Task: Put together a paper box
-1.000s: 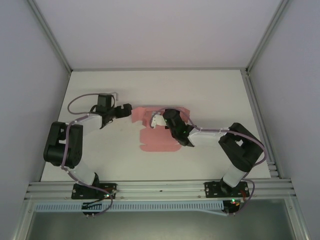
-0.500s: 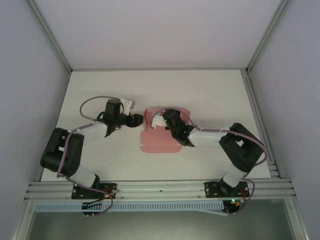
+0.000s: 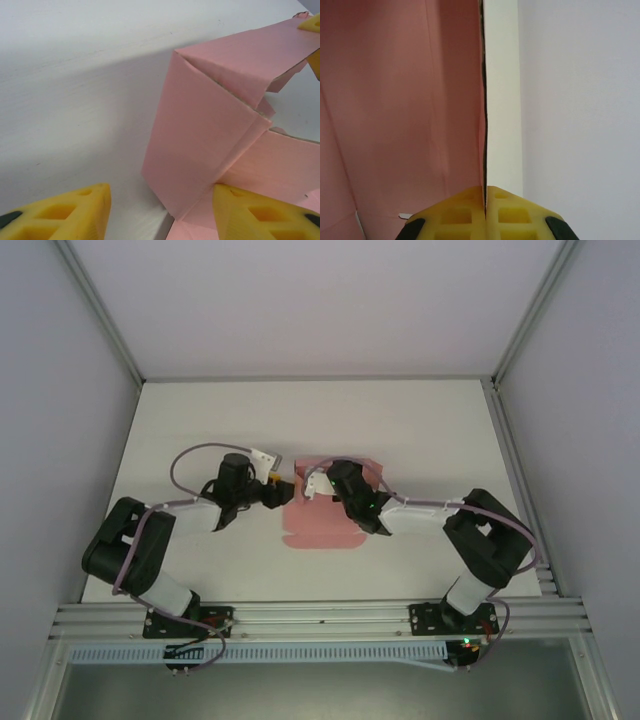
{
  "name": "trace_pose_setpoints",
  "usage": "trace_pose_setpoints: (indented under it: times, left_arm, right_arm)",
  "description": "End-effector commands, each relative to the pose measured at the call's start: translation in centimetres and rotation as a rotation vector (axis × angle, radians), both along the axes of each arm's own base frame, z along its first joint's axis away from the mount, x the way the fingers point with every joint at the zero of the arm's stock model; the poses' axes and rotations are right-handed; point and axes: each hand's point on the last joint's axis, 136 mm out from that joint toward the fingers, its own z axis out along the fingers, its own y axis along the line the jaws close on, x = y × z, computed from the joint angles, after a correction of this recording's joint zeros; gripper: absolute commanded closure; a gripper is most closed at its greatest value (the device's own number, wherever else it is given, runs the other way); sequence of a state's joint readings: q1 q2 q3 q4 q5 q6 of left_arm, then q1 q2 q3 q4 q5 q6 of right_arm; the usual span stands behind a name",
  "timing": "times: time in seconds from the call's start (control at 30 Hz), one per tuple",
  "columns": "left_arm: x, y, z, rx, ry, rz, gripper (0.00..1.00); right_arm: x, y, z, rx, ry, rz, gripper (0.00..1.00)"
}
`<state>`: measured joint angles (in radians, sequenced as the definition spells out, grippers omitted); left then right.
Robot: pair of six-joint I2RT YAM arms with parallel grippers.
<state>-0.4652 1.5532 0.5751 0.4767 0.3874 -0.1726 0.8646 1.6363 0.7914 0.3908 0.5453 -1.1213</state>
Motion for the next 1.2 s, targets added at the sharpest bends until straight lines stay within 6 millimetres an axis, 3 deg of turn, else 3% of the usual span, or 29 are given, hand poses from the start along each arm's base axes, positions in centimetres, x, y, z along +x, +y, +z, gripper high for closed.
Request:
trace_pose_setpoints:
  times: [0.0, 0.4, 0.5, 0.7, 1.17]
  left_arm:
    - [0.2, -0.8, 0.7, -0.030, -0.068, -0.022, 0.44]
    - [-1.3, -1.9, -0.5, -0.017, -0.111, -0.053, 0.42]
    - [-1.9, -1.9, -0.6, -0.022, -0.114, -0.065, 0.37]
    - [-3.3, -2.1, -0.3, -0.020, -0.129, -0.090, 0.36]
    - [0.4, -3.0, 1.4, -0.023, -0.198, -0.007, 0.45]
  right_arm:
    - [-1.2, 0.0, -0.4, -0.003, 0.006, 0.009, 1.00]
    - [-3.9, 0.3, -2.5, -0.025, 0.012, 0.001, 1.00]
    - [-4.0, -0.1, -3.0, -0.030, 0.019, -0.018, 1.00]
    - [-4.0, -0.5, -2.5, -0.022, 0.011, -0.040, 1.00]
    - [-5.3, 0.2, -3.8, -0.035, 0.084, -0.008, 1.00]
